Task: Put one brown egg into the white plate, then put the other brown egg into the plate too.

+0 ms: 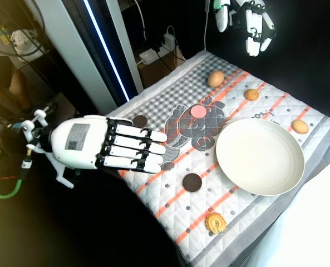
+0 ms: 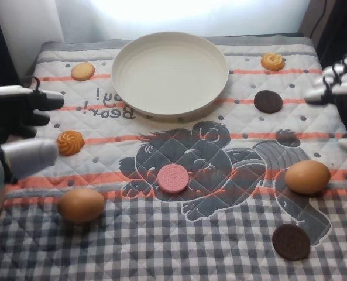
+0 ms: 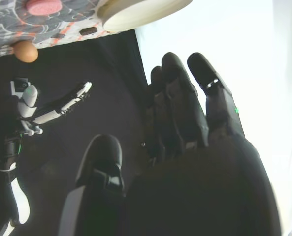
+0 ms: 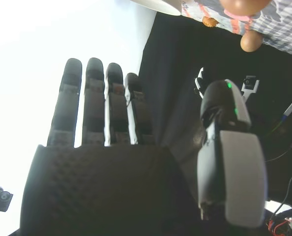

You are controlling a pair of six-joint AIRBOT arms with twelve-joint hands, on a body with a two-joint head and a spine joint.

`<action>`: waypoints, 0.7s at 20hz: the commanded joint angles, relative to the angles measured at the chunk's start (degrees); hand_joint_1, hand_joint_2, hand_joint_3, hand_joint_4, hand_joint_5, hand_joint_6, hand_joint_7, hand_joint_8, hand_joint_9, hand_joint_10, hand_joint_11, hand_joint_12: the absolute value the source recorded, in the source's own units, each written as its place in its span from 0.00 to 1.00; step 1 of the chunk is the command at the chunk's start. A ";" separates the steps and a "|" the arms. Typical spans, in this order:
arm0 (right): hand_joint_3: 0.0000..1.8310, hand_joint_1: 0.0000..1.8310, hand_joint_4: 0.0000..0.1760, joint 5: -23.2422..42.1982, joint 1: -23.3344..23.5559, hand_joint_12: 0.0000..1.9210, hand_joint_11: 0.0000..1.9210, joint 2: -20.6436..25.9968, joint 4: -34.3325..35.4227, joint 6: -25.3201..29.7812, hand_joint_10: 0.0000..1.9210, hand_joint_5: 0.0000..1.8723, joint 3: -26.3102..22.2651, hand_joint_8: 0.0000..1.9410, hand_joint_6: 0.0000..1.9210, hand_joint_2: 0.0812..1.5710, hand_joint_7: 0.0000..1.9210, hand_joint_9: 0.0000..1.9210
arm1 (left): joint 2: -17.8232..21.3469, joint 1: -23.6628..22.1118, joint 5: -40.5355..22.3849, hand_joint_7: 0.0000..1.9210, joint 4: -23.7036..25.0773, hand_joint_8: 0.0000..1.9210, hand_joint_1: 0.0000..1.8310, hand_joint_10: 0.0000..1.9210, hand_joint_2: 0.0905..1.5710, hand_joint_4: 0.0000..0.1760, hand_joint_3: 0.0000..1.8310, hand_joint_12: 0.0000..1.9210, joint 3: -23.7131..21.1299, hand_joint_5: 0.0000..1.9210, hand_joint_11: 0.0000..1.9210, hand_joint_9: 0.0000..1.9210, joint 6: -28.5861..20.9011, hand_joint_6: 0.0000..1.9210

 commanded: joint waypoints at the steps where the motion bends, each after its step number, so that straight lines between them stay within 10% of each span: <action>1: 0.00 0.30 0.12 6.51 0.20 0.26 0.15 0.42 1.69 0.15 0.00 0.34 0.32 0.00 0.00 0.85 0.32 0.27 | 0.09 -1.07 -5.60 0.37 0.39 0.00 0.32 0.06 0.73 0.37 0.00 0.60 0.46 0.28 0.16 0.41 -0.21 0.00; 7: 0.00 0.31 0.18 6.08 0.22 0.25 0.16 0.61 1.24 0.15 0.00 0.34 0.54 0.00 0.00 0.85 0.33 0.28 | -0.84 -3.34 3.14 0.38 2.54 0.00 0.44 0.02 0.56 0.89 0.00 0.57 2.66 0.26 0.16 0.42 0.06 0.00; 14: 0.00 0.30 0.09 6.05 0.29 0.25 0.17 0.74 0.93 0.15 0.00 0.34 0.57 0.00 0.00 0.86 0.33 0.28 | -4.43 -10.37 16.55 0.41 8.02 0.01 0.48 0.04 0.54 0.69 0.00 0.60 5.67 0.27 0.18 0.48 1.86 0.00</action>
